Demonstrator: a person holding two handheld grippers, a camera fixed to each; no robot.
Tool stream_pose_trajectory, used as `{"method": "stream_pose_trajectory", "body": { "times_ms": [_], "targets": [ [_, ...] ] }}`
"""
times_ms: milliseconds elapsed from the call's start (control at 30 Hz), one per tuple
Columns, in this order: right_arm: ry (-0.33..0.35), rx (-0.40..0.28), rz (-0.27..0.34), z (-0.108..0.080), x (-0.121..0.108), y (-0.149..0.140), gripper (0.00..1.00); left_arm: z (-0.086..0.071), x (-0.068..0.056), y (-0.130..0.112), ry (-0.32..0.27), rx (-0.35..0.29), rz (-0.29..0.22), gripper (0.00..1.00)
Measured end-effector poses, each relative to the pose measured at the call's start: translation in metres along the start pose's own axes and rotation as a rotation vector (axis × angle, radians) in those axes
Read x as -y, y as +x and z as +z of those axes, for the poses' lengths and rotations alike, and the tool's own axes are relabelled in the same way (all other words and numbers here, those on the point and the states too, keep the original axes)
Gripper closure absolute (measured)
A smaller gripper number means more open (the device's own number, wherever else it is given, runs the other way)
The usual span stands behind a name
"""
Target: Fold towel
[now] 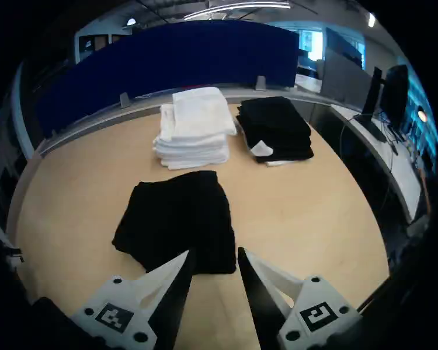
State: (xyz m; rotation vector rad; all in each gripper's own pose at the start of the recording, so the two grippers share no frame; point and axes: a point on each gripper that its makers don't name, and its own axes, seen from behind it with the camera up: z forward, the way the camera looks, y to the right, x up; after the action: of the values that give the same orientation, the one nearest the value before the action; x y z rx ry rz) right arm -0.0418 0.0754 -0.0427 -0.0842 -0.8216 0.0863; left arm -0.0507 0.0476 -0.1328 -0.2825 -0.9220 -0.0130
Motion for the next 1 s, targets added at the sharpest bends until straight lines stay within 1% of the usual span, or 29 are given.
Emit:
{"method": "stream_pose_trajectory", "body": {
  "times_ms": [133,233,367,500,567,700,800,1000],
  "targets": [
    [0.039,-0.017,-0.021,0.002,0.021,0.009,0.33,-0.001,0.000,0.001,0.001,-0.001,0.001,0.15],
    [0.066,-0.023,-0.041,0.006,0.037,0.014,0.21,-0.002,0.001,0.001,0.002,-0.002,-0.002,0.15],
    [0.092,-0.025,-0.059,0.011,0.055,0.017,0.08,-0.003,0.003,0.000,0.006,-0.003,-0.008,0.15],
    [0.103,-0.026,-0.068,0.015,0.063,0.019,0.06,-0.003,0.007,-0.001,0.012,-0.003,-0.011,0.15],
    [0.106,-0.025,-0.071,0.017,0.065,0.020,0.01,-0.004,0.009,0.000,0.013,-0.004,-0.013,0.15],
    [0.115,-0.018,-0.074,0.022,0.070,0.017,0.01,-0.004,0.010,0.000,0.012,-0.004,-0.016,0.15],
    [0.121,-0.006,-0.078,0.027,0.074,0.010,0.01,-0.004,0.011,-0.001,0.013,-0.002,-0.013,0.15],
    [0.119,0.040,-0.105,0.038,0.076,-0.017,0.01,-0.002,0.011,-0.005,0.013,0.005,-0.008,0.15]
  ]
}}
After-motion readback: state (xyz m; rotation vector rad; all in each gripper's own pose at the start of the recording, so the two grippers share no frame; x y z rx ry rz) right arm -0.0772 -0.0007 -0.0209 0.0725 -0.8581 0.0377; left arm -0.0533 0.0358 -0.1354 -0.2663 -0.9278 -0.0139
